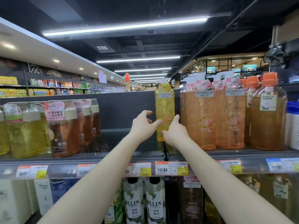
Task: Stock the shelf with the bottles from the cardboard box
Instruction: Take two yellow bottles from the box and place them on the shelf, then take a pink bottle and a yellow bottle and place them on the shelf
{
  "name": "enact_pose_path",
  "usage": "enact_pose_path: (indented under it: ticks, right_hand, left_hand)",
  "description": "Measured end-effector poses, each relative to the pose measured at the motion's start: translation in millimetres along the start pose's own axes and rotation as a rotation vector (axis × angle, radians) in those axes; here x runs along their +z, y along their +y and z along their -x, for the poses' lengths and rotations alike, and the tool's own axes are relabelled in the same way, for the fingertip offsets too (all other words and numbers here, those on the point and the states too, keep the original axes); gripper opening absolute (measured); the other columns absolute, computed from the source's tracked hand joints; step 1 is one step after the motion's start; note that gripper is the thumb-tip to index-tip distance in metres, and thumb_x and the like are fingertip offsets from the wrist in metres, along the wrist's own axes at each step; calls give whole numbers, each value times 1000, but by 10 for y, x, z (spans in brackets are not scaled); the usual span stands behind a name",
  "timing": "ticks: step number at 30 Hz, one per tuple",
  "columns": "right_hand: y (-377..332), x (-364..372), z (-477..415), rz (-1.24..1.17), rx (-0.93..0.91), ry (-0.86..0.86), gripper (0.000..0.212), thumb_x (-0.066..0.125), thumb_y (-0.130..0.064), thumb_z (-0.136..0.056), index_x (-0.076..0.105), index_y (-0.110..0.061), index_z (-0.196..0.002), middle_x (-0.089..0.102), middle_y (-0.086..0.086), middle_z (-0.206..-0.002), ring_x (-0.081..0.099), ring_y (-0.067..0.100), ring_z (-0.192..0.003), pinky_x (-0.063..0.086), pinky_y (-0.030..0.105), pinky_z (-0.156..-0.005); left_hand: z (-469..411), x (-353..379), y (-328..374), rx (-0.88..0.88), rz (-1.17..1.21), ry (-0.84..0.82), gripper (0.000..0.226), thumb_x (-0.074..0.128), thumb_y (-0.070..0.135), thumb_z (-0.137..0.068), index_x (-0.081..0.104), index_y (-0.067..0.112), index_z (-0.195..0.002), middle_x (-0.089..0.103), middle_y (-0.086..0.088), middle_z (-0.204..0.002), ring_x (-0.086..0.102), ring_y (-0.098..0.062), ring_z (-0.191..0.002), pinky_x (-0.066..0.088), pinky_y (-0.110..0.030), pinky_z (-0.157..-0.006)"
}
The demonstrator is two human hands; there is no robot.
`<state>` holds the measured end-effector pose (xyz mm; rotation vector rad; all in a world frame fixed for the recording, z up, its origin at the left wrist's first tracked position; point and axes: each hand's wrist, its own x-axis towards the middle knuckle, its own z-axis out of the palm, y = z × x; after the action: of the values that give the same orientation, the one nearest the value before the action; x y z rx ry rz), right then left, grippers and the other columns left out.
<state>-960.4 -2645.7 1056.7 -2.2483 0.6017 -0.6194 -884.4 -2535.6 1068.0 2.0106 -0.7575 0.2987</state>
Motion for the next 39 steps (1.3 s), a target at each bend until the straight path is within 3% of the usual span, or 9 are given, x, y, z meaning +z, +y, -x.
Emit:
enact_pose_path:
  ticks: [3, 6, 11, 19, 26, 30, 34, 39]
  right_hand:
    - [-73, -7, 197, 186, -127, 169, 61, 65, -26, -98, 34, -11, -149, 54, 13, -136, 59, 30, -118, 56, 45, -94]
    - [-153, 45, 313, 288, -289, 202, 38, 64, -23, -95, 53, -16, -131, 60, 7, -126, 63, 27, -110, 55, 40, -87]
    - [-390, 357, 537, 223, -418, 21, 57, 57, -16, -95, 46, -17, -151, 57, 6, -145, 58, 29, -126, 52, 41, -97]
    - [-1267, 1333, 1572, 272, -613, -180, 51, 55, -21, -96, 50, -16, -146, 57, 10, -146, 53, 32, -134, 47, 41, -105]
    - [-2346, 2595, 3198, 212, -817, -413, 47, 53, -24, -96, 52, -13, -141, 61, 10, -138, 58, 34, -124, 54, 45, -94]
    - [-2838, 3377, 4334, 173, -869, -605, 47, 56, -29, -95, 53, -12, -139, 60, 10, -137, 58, 33, -123, 53, 44, -95]
    - [-3135, 4127, 5285, 165, -890, -778, 45, 58, -25, -94, 54, -10, -136, 61, 14, -136, 59, 36, -125, 53, 42, -92]
    - [-3369, 5048, 6077, 207, -943, -924, 29, 56, -26, -93, 56, -10, -117, 62, 12, -122, 62, 33, -116, 47, 37, -78]
  left_hand:
    - [100, -140, -88, 38, -103, 51, 70, 72, 46, -93, 43, 26, -153, 61, -6, -141, 60, -23, -126, 49, -33, -92]
    - [237, -357, -225, 91, -273, 101, 69, 73, 42, -91, 44, 27, -152, 60, -4, -145, 57, -23, -132, 49, -39, -103]
    - [649, -885, -437, 75, -415, 134, 64, 66, 42, -93, 44, 28, -152, 61, -6, -141, 58, -24, -131, 48, -37, -102]
    - [1860, -2236, -907, -22, -696, 161, 62, 62, 37, -93, 48, 24, -152, 56, -5, -150, 55, -28, -135, 46, -42, -108]
    - [3774, -3985, -1612, -314, -950, 154, 68, 57, 42, -91, 45, 24, -155, 54, -5, -152, 56, -30, -131, 44, -39, -106]
    - [4963, -4857, -1992, -511, -1066, 109, 78, 46, 46, -76, 53, 18, -149, 62, -13, -139, 62, -37, -122, 48, -42, -103]
    - [5942, -5478, -2334, -676, -1134, 72, 73, 45, 48, -77, 57, 17, -143, 67, -15, -128, 66, -39, -114, 52, -41, -95]
    - [6822, -6013, -2906, -897, -1110, 51, 70, 45, 48, -83, 51, 20, -147, 63, -15, -137, 62, -38, -122, 49, -42, -101]
